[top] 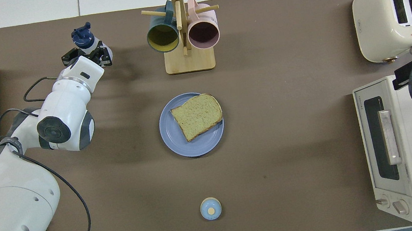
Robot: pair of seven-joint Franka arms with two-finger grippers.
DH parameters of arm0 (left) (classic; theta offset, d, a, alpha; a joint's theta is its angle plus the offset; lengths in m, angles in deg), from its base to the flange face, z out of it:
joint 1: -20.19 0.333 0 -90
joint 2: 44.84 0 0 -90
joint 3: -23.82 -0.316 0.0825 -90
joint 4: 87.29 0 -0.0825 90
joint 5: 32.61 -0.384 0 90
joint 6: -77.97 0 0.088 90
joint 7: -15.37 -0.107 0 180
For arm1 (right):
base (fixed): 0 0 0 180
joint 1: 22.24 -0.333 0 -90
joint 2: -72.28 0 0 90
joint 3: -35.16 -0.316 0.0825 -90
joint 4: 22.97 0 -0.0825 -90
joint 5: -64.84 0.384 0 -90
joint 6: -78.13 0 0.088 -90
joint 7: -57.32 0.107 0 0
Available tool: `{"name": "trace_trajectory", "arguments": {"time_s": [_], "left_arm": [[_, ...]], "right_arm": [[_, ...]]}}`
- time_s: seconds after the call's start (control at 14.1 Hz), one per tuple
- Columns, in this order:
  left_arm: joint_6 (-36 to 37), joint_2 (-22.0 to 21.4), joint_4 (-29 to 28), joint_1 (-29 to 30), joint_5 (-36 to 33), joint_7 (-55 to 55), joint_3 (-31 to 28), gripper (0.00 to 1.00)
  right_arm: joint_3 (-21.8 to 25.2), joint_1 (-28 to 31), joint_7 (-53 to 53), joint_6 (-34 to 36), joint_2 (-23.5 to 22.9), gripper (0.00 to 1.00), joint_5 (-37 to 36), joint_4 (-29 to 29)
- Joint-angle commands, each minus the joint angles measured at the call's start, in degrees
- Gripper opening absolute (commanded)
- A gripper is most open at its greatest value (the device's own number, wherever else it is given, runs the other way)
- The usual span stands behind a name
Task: Put bread on plate and add seasoning
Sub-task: 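Set the bottle down upright and open the left gripper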
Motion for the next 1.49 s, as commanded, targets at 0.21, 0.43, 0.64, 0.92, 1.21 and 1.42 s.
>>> {"name": "trace_trajectory", "arguments": {"time_s": [0.21, 0.43, 0.64, 0.92, 1.21, 1.42], "left_arm": [[-1.5, 0.9, 0.7, -0.7, -0.6, -0.2, -1.1, 0.95], [-1.7, 0.9, 0.5, -0.7, -0.6, -0.2, -1.1, 0.96], [-2.9, 0.9, -0.6, -0.3, -0.7, -0.2, -1.1, 1.0], [-3.0, 0.3, -2.7, -0.4, -0.7, -0.2, -1.2, 1.0], [-3.0, -3.7, -7.1, 0.0, -0.8, -0.3, -1.2, 1.0], [-3.0, -7.9, -12.1, -0.1, -0.8, -2.4, -1.1, 1.0]], "right_arm": [[-0.2, 0.3, -0.9, -1.2, 1.4, 1.0, -0.3, -1.6], [-0.2, 0.3, -0.9, -1.1, 1.4, 1.0, -0.3, -1.6], [-0.2, 0.3, -0.9, -1.1, 1.4, 1.0, -0.3, -1.6], [-0.2, 0.3, -0.9, -1.2, 1.4, 1.0, -0.3, -1.6], [-0.2, 0.3, -0.9, -1.1, 1.4, 1.0, -0.3, -1.6], [-0.2, 0.3, -0.9, -1.2, 1.4, 1.0, -0.3, -1.6]]}}
